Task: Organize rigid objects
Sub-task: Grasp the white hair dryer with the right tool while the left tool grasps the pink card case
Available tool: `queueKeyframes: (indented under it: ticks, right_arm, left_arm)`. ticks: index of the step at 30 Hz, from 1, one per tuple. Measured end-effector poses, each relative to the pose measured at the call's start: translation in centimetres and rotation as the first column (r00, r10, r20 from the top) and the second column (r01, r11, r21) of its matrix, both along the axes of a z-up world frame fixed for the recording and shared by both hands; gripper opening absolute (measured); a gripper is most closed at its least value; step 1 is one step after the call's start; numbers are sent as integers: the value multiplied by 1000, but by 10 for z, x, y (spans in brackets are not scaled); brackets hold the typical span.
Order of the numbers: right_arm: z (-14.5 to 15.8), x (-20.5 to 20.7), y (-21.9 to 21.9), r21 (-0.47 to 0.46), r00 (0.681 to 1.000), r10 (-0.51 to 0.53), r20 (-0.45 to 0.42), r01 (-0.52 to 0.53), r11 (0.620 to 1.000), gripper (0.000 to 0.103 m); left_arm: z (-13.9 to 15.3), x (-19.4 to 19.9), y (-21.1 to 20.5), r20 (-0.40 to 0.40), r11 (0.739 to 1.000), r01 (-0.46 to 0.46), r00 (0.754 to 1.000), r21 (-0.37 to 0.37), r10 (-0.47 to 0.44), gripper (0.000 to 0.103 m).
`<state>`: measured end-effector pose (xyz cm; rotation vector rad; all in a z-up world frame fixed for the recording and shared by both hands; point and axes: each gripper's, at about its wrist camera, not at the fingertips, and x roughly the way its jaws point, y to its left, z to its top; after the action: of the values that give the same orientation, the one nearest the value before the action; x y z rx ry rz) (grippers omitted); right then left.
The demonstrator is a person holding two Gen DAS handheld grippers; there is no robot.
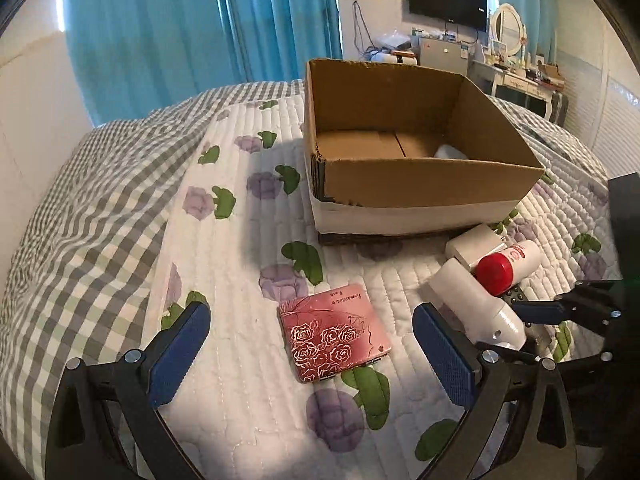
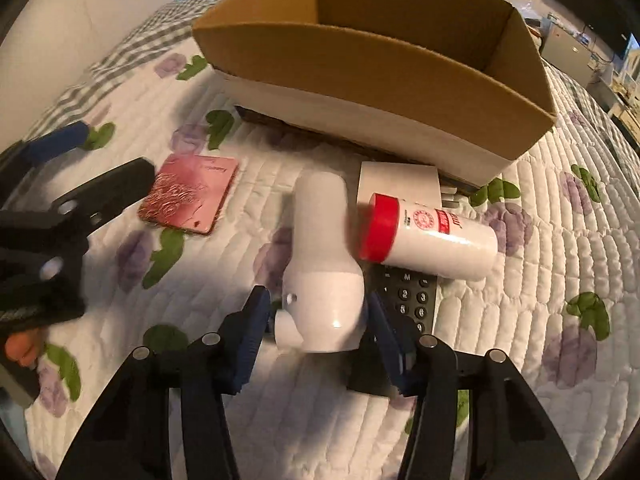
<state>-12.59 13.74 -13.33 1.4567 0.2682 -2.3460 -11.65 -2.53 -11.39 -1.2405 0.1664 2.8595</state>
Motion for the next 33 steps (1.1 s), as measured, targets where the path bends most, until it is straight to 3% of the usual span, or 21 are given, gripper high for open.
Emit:
queueKeyframes:
  ticks: [8,11,14,19,24,28,31,33]
  right_arm:
    - [-14,-22,-7,-45,999,-17,37,18,999,51]
    - [3,-10,0,-56,999,-18,-33,16,998,51]
    - [34,9,16,-47,986,-41,-160,34,998,51]
    - [55,12,32,-68,973,-82,-218,69,995,51]
    - [56,3,37,-105,977,-100,-190,81,991,51]
    - [56,1,43,-114,977,-105,-187,85,990,51]
    - [54,2,48,-124,978,-113,-178,92,988,51]
    - [53,1,48,-127,979,-114,-170,93,988,51]
  left_arm:
    - [-6,-3,-7,43,999,-32,999,39,31,103]
    - [-13,-7,-7,83,998,-30,996,59,25,103]
    - [-18,-13,-3,136,997,-19,991,75,8,103]
    - [-29,-29,13,195,998,-61,979,-27,65,103]
    - [-29,-33,33,200,999,-31,980,27,25,103]
    - [-36,-39,38,183,998,-53,981,-39,60,103]
    - [-54,-47,22,234,990,-131,962,-50,139,103]
    - [-66,-52,24,255,989,-113,958,-91,133,103]
